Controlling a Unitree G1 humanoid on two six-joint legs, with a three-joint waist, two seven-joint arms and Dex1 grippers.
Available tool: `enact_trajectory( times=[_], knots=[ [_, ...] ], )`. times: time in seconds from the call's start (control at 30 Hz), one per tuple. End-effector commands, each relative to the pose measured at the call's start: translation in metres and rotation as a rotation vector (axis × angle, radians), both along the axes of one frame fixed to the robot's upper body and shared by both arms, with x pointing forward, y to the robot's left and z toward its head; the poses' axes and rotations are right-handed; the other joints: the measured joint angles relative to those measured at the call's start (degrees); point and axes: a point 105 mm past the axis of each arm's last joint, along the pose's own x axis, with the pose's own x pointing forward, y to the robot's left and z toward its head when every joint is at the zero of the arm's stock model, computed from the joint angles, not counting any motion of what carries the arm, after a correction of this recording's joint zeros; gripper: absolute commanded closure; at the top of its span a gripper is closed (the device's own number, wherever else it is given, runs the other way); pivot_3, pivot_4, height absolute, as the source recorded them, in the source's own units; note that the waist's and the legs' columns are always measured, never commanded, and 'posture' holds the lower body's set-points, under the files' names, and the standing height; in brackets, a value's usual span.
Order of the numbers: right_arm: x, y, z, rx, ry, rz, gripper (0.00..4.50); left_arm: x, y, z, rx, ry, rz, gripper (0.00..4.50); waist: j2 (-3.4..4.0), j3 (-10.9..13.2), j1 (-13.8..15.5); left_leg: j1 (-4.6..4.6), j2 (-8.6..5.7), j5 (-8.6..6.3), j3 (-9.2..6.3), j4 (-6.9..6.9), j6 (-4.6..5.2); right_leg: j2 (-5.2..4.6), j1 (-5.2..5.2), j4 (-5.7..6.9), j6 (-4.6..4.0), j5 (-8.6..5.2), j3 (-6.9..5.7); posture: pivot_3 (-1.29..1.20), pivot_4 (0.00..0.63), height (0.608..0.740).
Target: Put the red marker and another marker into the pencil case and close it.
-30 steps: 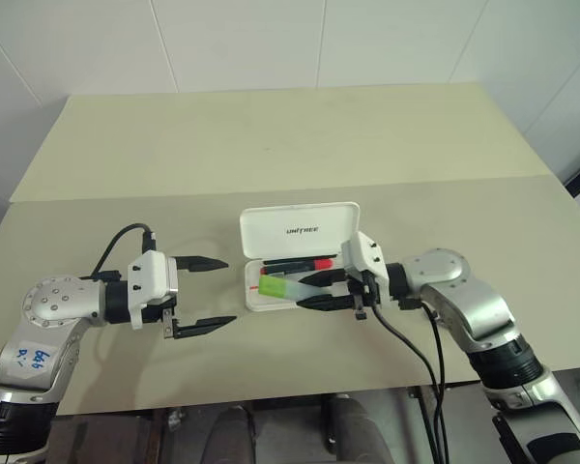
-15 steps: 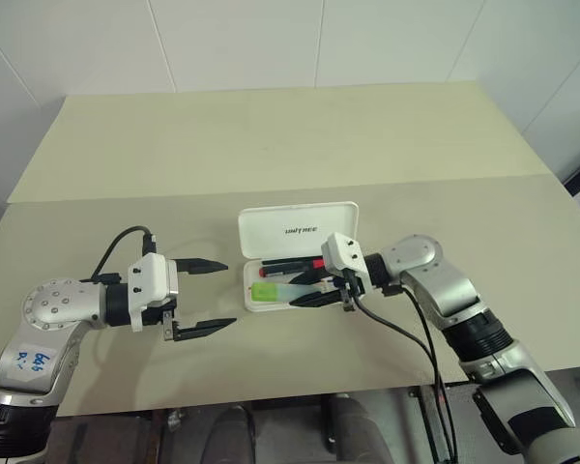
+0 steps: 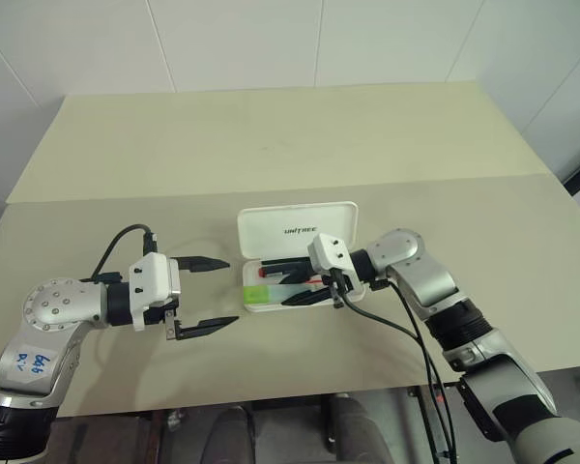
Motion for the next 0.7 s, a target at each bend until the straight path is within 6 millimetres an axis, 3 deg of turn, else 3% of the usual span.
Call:
enact_trajectory(
  times=[0.03, 0.33, 0.57, 0.7],
  knots=[
    [0.000, 0.003, 0.006, -0.003, -0.026, 0.025, 3.40, -0.002, -0.004, 0.006, -0.018, -0.026, -0.017, 0.00, 0.00, 0.00, 0.01, 0.00, 0.00, 0.00, 0.00, 0.00, 0.00, 0.00, 0.00, 0.00, 0.00, 0.00, 0.00, 0.00, 0.150, 0.740],
    [0.003, 0.004, 0.008, 0.009, -0.055, 0.020, 0.14, -0.001, -0.006, 0.008, -0.019, -0.029, -0.024, 0.00, 0.00, 0.00, 0.01, 0.00, 0.00, 0.00, 0.00, 0.00, 0.00, 0.00, 0.00, 0.00, 0.00, 0.00, 0.00, 0.00, 0.150, 0.740],
    [0.002, 0.006, 0.026, 0.062, -0.082, 0.022, 0.03, 0.001, -0.008, 0.010, -0.021, -0.031, -0.033, 0.00, 0.00, 0.00, 0.02, 0.00, 0.00, 0.00, 0.00, 0.01, 0.00, 0.00, 0.00, 0.01, 0.00, 0.00, 0.01, 0.00, 0.150, 0.740],
    [-0.011, -0.001, 0.042, 0.112, -0.060, 0.028, 0.03, 0.001, -0.011, 0.011, -0.030, -0.031, -0.049, 0.00, 0.00, 0.00, 0.14, -0.02, 0.00, 0.00, 0.00, 0.00, 0.00, 0.00, -0.02, 0.01, 0.01, 0.01, 0.00, 0.00, 0.150, 0.740]
  ],
)
